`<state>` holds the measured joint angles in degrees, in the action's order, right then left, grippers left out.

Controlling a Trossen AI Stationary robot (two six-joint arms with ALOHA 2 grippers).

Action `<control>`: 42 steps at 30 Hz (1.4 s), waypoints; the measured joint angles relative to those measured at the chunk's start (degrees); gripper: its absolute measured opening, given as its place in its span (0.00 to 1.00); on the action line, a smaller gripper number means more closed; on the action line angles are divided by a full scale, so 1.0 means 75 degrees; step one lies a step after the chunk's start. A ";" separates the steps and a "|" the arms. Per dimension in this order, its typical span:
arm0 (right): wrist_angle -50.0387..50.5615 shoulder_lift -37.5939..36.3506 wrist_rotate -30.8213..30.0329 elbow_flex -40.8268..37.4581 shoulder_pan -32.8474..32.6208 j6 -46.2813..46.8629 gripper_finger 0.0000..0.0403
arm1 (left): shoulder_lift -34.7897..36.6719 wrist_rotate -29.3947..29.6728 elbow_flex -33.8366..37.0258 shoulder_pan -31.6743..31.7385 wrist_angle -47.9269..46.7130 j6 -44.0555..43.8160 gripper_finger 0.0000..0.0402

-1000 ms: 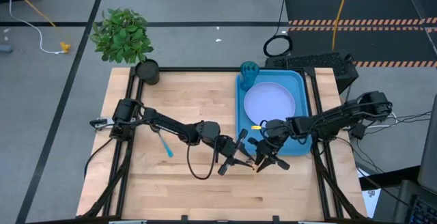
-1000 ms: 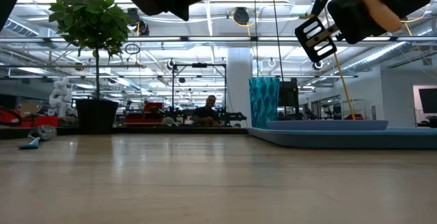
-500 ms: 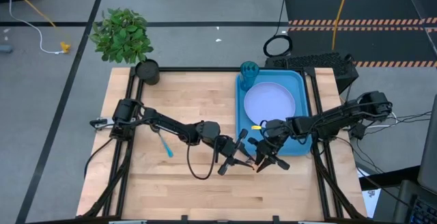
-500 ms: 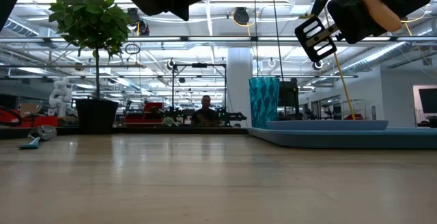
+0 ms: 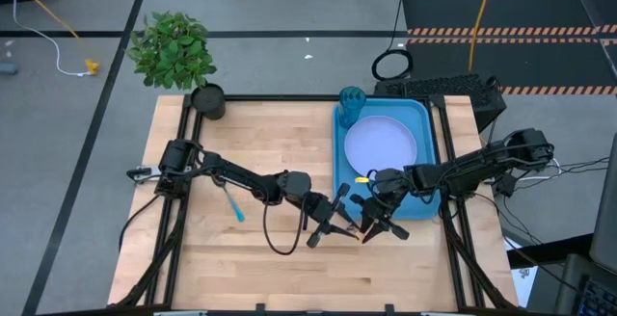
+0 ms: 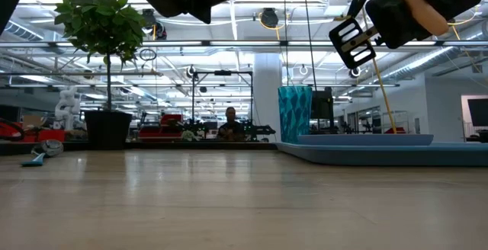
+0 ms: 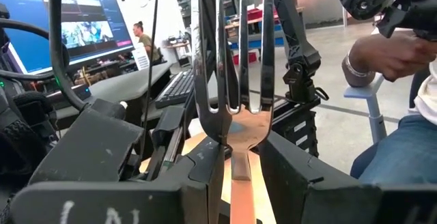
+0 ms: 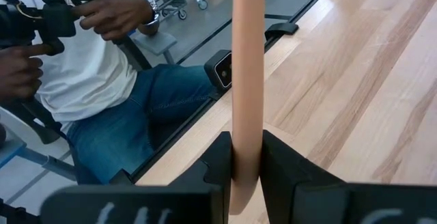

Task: Pick and place plate/cup/fork/spoon on tray
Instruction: Put the brown fork on the blue table tray under the purple plate

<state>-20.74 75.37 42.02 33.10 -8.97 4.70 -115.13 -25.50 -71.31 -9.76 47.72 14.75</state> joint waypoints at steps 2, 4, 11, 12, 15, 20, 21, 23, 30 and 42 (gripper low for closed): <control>0.0001 0.0000 0.0000 0.0000 0.0000 -0.0051 0.09 | 0.0000 0.0000 0.0000 0.0000 0.0000 0.0001 0.23; -0.0002 0.0000 -0.0007 0.0000 0.0000 -0.0122 0.10 | 0.0000 -0.0003 0.0000 0.0000 0.0000 0.0004 0.23; -0.0002 -0.0003 -0.0007 0.0000 0.0099 -0.0138 0.11 | 0.0000 0.0035 0.0009 0.0017 0.0000 0.0007 0.23; -0.0002 -0.0003 -0.0008 0.0000 0.0113 -0.0135 0.11 | 0.0000 0.0037 0.0009 0.0024 0.0000 0.0005 0.23; -0.0002 -0.0003 -0.0006 0.0000 0.0140 -0.0129 0.11 | 0.0000 0.0057 0.0009 0.0035 0.0003 -0.0017 0.23; -0.0001 -0.0003 -0.0003 0.0000 0.0140 -0.0120 0.11 | 0.0000 0.0067 0.0009 0.0041 0.0004 -0.0039 0.14; 0.0001 -0.0004 -0.0003 0.0000 0.0142 -0.0123 0.11 | 0.0000 0.0044 0.0009 0.0046 0.0003 -0.0075 0.10; 0.0007 -0.0009 0.0002 0.0000 0.0143 -0.0135 0.11 | 0.0000 0.0032 0.0012 0.0060 -0.0003 -0.0144 0.06; 0.0076 -0.0014 -0.0229 0.0000 0.0140 0.0292 0.17 | 0.0000 -0.0008 0.0012 0.0104 0.0044 -0.0304 0.10; 0.1393 -0.1482 -0.3326 -0.0003 0.0047 0.0578 0.56 | 0.0006 0.1247 0.0012 0.0286 0.0085 -0.0801 0.05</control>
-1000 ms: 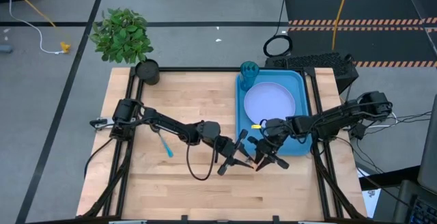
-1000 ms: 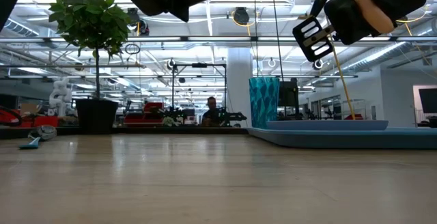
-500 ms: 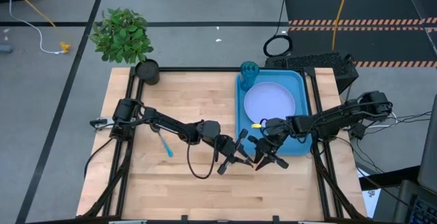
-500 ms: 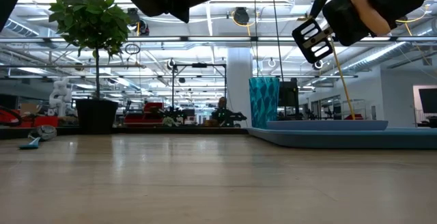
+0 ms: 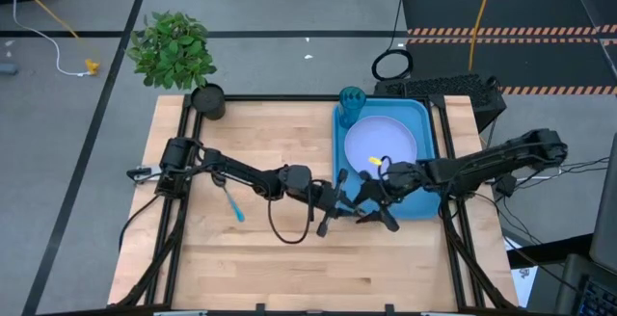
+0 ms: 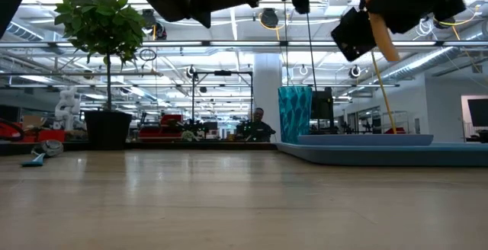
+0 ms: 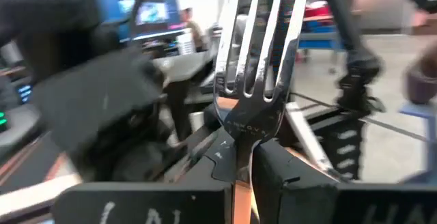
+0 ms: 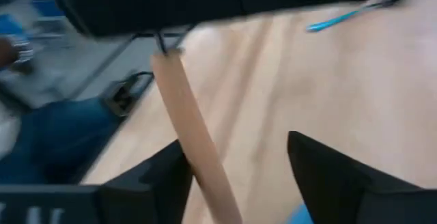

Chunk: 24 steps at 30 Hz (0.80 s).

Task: Pick and place plate/cup/fork/spoon on tray
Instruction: Put the brown fork on the blue table tray under the purple plate

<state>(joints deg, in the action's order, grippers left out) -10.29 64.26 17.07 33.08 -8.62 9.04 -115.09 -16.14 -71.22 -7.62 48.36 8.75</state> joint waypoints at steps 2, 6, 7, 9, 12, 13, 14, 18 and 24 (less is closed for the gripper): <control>0.0278 -0.0352 -0.0784 0.0000 -0.0149 -0.0056 0.61 | 0.0000 0.0536 0.0000 0.0000 -0.0009 -0.0046 0.06; 0.0576 -0.0866 -0.2267 0.0000 -0.0434 -0.0246 0.67 | 0.0000 0.1622 0.0000 -0.0003 -0.0007 -0.0045 0.06; 0.0625 -0.0962 -0.2688 0.0000 -0.0508 -0.0312 0.68 | 0.0000 0.1937 0.0000 -0.0003 0.0000 -0.0048 0.05; 0.0654 -0.1105 -0.3666 0.0000 -0.0652 -0.0388 0.69 | 0.0000 0.2587 0.0000 -0.0003 0.0043 -0.0051 0.05; 0.0672 -0.1164 -0.4945 0.0000 -0.0892 -0.0679 0.68 | 0.0003 0.3458 0.0000 -0.0003 0.0309 -0.0054 0.05; 0.0683 -0.1164 -0.5343 0.0000 -0.0976 -0.0751 0.67 | 0.0006 0.3668 0.0000 0.0000 0.0412 -0.0054 0.05; 0.0692 -0.1154 -0.5749 0.0000 -0.1048 -0.0837 0.67 | 0.0009 0.3847 0.0000 0.0000 0.0497 -0.0060 0.06; 0.0685 -0.1047 -0.7062 0.0000 -0.1266 -0.1098 0.64 | 0.0009 0.4034 0.0000 0.0000 0.0785 -0.0067 0.06; 0.0630 -0.1033 -0.7328 0.0003 -0.1429 -0.1273 0.54 | 0.0009 0.4427 -0.0003 0.0009 0.0775 -0.0153 0.05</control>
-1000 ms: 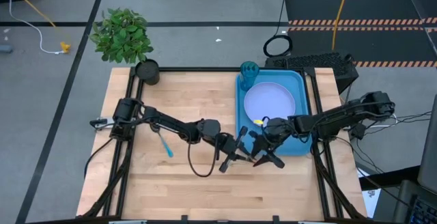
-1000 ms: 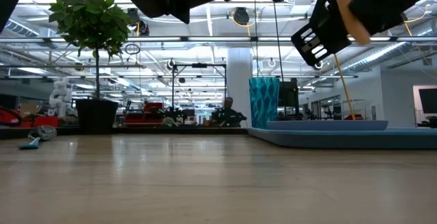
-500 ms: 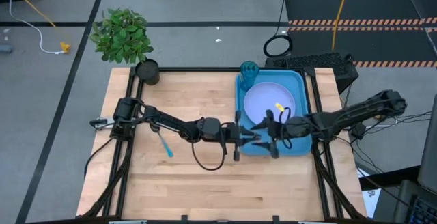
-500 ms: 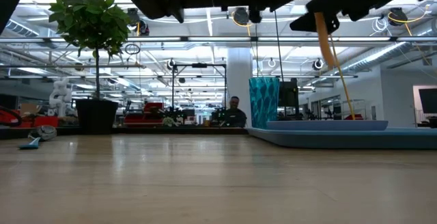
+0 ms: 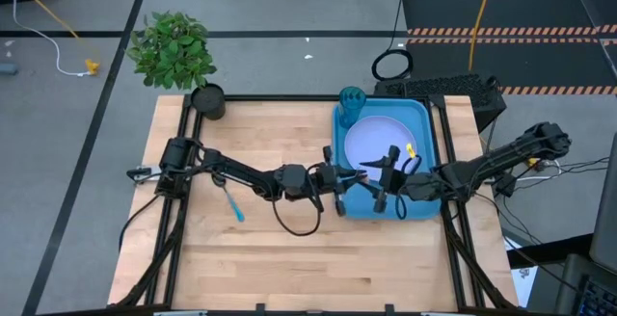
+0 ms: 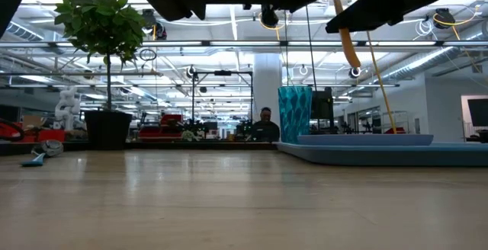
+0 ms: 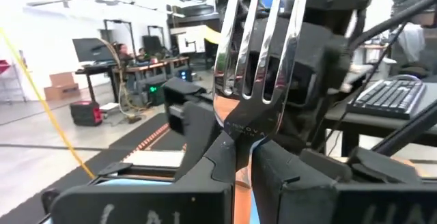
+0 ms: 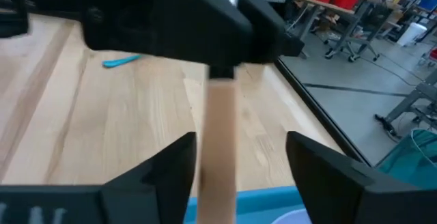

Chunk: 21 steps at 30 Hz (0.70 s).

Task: Pick and place plate/cup/fork/spoon on tray
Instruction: Put the brown fork on the blue table tray under the purple plate

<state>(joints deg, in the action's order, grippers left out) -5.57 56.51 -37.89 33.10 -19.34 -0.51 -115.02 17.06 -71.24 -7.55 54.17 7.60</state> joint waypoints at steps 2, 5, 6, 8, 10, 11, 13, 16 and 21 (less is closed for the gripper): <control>-0.0035 -0.0011 0.0000 0.0000 -0.0011 0.0000 0.49 | 0.0003 0.0160 0.0000 -0.0002 -0.0009 -0.0098 0.06; -0.0028 -0.0012 -0.0176 0.0000 -0.0011 -0.0059 0.39 | 0.0000 0.0282 0.0000 0.0006 -0.0049 -0.0129 0.06; -0.0033 -0.0012 -0.0178 0.0001 -0.0010 -0.0095 0.36 | 0.0000 0.0309 0.0000 0.0006 -0.0044 -0.0171 0.06; -0.0036 -0.0012 -0.0166 0.0000 -0.0008 -0.0173 0.29 | 0.0003 0.0314 0.0000 0.0017 -0.0042 -0.0283 0.05; -0.0072 -0.0012 -0.0129 0.0000 -0.0008 -0.0235 0.21 | 0.0000 0.0335 0.0000 0.0017 -0.0039 -0.0325 0.05; -0.0082 -0.0012 -0.0112 0.0000 -0.0008 -0.0236 0.18 | 0.0002 0.0335 0.0000 0.0017 -0.0031 -0.0357 0.05; -0.0083 -0.0015 -0.0113 0.0000 -0.0008 -0.0198 0.12 | 0.0003 0.0338 0.0000 0.0009 -0.0032 -0.0368 0.07; -0.0088 -0.0015 -0.0114 0.0000 -0.0008 -0.0260 0.10 | 0.0003 0.0331 0.0000 0.0003 -0.0053 -0.0373 0.13; 0.0006 -0.0090 -0.0111 0.0000 -0.0008 -0.0329 0.10 | 0.0003 0.0369 -0.0003 -0.0009 -0.0533 -0.0338 0.27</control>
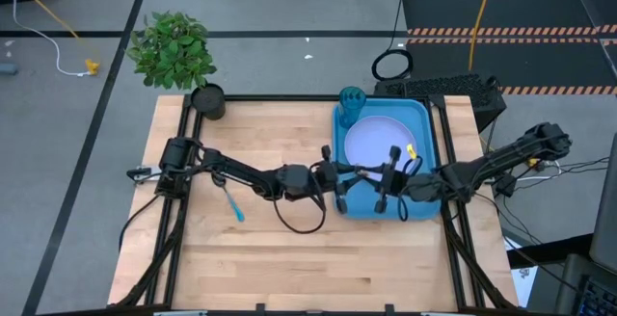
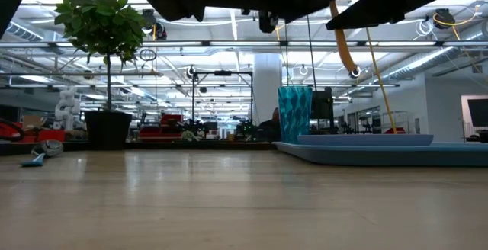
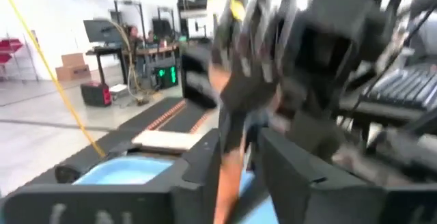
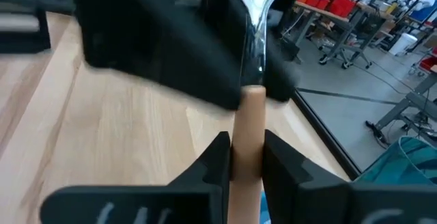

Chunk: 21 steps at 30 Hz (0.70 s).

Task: Pick and place plate/cup/fork/spoon on tray
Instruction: Put the brown fork on the blue table tray under the purple plate

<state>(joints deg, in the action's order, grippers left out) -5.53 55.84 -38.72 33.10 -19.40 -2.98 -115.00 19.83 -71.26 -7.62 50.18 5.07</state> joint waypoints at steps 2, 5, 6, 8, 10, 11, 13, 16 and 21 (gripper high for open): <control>0.0028 -0.0099 -0.0005 0.0000 0.0000 0.0006 0.11 | 0.0145 0.0024 0.0003 0.0001 -0.0645 -0.0067 0.32; 0.0277 -0.0364 0.0142 0.0000 -0.0010 0.0091 0.12 | 0.0579 0.0018 0.0003 0.0022 -0.2006 -0.0155 0.39; 0.0422 -0.0466 0.0297 0.0000 -0.0012 0.0171 0.12 | 0.0752 0.0017 0.0001 0.0028 -0.2502 -0.0192 0.41; 0.0752 -0.0671 0.0607 0.0000 0.0015 0.0308 0.11 | 0.1103 -0.0004 0.0000 0.0036 -0.3614 -0.0343 0.43; 0.1145 -0.0855 0.0796 0.0000 0.0096 0.0452 0.11 | 0.1422 -0.0114 0.0000 0.0041 -0.4565 -0.0467 0.44; 0.1369 -0.0942 0.0856 0.0000 0.0146 0.0568 0.11 | 0.1602 -0.0116 0.0000 0.0041 -0.5066 -0.0553 0.44; 0.1829 -0.1078 0.1177 0.0003 0.0285 0.0907 0.11 | 0.1876 -0.0113 -0.0004 0.0009 -0.5763 -0.0835 0.44; 0.2617 -0.1151 0.1872 0.0003 0.0507 0.1804 0.12 | 0.2215 -0.0189 -0.0009 -0.0062 -0.6877 -0.1510 0.45; 0.3129 -0.0828 0.3237 0.0003 0.0731 0.2751 0.12 | 0.2275 -0.0270 0.0003 -0.0314 -0.7938 -0.2618 0.45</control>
<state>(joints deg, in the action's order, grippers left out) 17.94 49.62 -14.45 33.12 -13.91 17.65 -97.94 17.80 -71.24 -9.97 -9.36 -14.57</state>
